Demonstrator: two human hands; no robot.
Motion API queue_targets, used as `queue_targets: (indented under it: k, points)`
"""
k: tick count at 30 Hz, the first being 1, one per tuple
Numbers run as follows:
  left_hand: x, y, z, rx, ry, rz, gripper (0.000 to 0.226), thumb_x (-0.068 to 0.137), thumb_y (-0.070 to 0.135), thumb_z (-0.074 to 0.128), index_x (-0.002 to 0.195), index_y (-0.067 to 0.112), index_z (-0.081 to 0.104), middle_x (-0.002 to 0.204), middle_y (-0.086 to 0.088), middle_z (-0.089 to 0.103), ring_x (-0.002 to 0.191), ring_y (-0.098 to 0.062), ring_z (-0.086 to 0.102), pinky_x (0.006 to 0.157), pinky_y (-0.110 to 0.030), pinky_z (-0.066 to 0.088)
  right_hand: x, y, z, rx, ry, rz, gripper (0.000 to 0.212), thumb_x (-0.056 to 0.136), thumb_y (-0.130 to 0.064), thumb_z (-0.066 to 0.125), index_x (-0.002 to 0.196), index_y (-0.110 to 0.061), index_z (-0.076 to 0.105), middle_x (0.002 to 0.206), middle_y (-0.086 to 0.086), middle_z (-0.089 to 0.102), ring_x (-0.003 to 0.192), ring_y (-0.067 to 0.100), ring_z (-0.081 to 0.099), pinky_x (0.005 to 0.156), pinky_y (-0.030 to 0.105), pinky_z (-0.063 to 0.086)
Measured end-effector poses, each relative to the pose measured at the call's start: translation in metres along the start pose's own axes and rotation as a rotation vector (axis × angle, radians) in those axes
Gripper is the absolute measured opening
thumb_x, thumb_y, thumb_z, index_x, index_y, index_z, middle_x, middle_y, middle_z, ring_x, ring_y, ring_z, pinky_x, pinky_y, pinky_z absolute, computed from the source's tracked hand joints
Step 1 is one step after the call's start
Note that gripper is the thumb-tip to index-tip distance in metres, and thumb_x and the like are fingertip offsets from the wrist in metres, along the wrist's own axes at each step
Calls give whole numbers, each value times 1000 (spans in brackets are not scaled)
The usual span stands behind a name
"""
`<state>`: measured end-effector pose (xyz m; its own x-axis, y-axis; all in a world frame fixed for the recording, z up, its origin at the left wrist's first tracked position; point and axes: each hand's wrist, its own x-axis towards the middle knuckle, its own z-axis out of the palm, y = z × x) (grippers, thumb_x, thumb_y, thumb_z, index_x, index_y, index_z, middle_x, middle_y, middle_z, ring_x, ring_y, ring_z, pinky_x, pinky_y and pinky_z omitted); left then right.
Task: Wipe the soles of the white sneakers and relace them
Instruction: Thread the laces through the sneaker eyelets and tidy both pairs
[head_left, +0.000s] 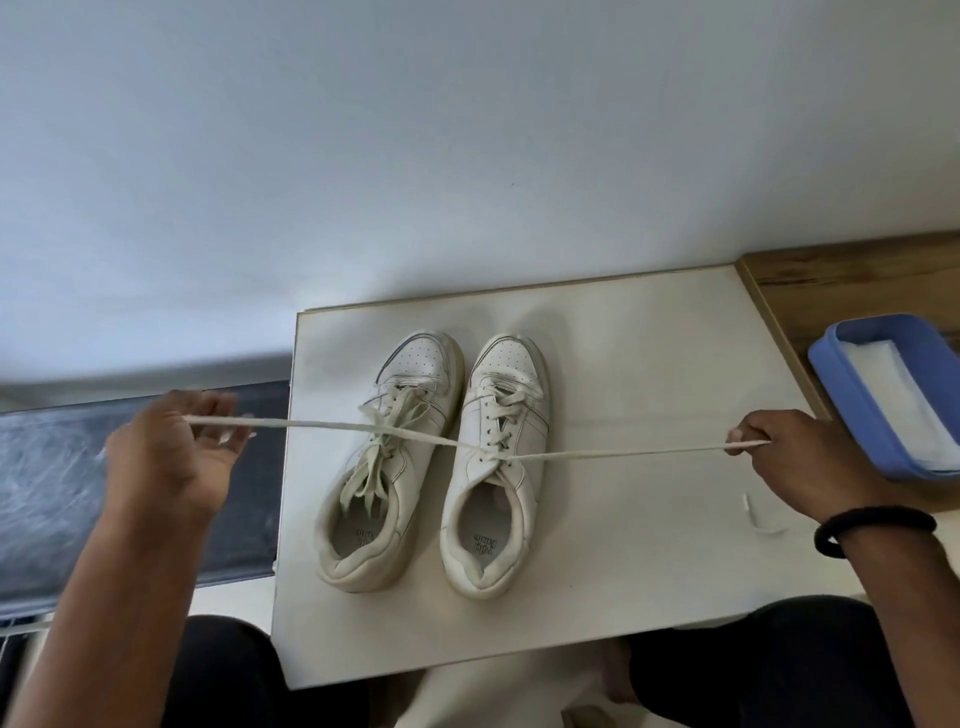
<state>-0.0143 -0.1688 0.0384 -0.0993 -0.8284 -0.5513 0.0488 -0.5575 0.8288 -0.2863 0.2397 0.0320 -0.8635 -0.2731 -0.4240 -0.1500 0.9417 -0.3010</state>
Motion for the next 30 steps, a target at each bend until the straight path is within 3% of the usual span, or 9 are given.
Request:
queue_targets:
  k: [1,3,5,8,11,13,16,23,30]
  points:
    - [6,1,-2,145,69,67,5,94,20,58,97,16,58,90,1,55,79,-9,59,90,-30,56,-1,-1,-1,-24,-29,9,18,91,-7,63,86,-22,72,87,2,70,72,18,59,60,29,42]
    - [11,-2,-2,508,166,230,70,79,43,63,135,2,52,110,-7,58,90,-17,62,81,-27,56,-8,-9,0,-48,-124,3,14,87,-27,75,97,-33,68,101,-2,68,84,18,64,79,36,51]
    - [2,-5,5,775,241,422,106,76,53,58,158,-3,20,154,-23,40,135,-41,49,109,-50,45,-18,-21,2,-231,-190,-85,46,83,-39,77,122,-45,55,128,-8,57,115,18,58,101,39,39]
    - [-30,-9,18,1002,277,904,85,95,38,50,161,-2,15,165,-31,21,150,-50,23,118,-61,25,-31,-45,10,-257,-120,-271,65,82,-44,75,139,-49,44,147,-16,43,138,13,39,110,38,23]
    - [-56,-18,39,915,-203,1382,35,102,11,56,136,2,60,140,-19,61,132,-30,53,116,-33,37,-45,-73,28,37,-16,-518,31,82,-43,75,111,-38,65,120,-21,63,116,10,60,107,44,37]
    - [-70,-37,53,957,-624,1407,21,101,10,60,116,11,74,120,-6,74,115,-17,66,110,-34,44,-53,-91,43,169,10,-637,20,83,-47,70,96,-31,69,99,-19,69,94,8,66,91,43,50]
    - [-86,-74,62,1253,-849,1385,21,98,34,58,110,31,75,118,12,74,118,-16,68,104,-61,39,-57,-110,62,199,5,-713,25,87,-51,62,90,-26,67,90,-16,69,84,6,65,80,39,53]
    - [-87,-79,61,1337,-766,1303,10,93,35,64,88,29,71,83,13,67,87,-18,70,100,-63,38,-47,-109,72,218,22,-758,17,90,-35,69,81,-22,63,75,-12,66,70,10,63,70,36,52]
    - [-93,-91,64,1379,-775,1253,5,96,26,69,92,28,70,86,10,67,89,-21,67,99,-58,40,-44,-99,55,190,85,-706,15,90,-35,71,78,-27,66,66,-13,67,66,6,64,62,33,54]
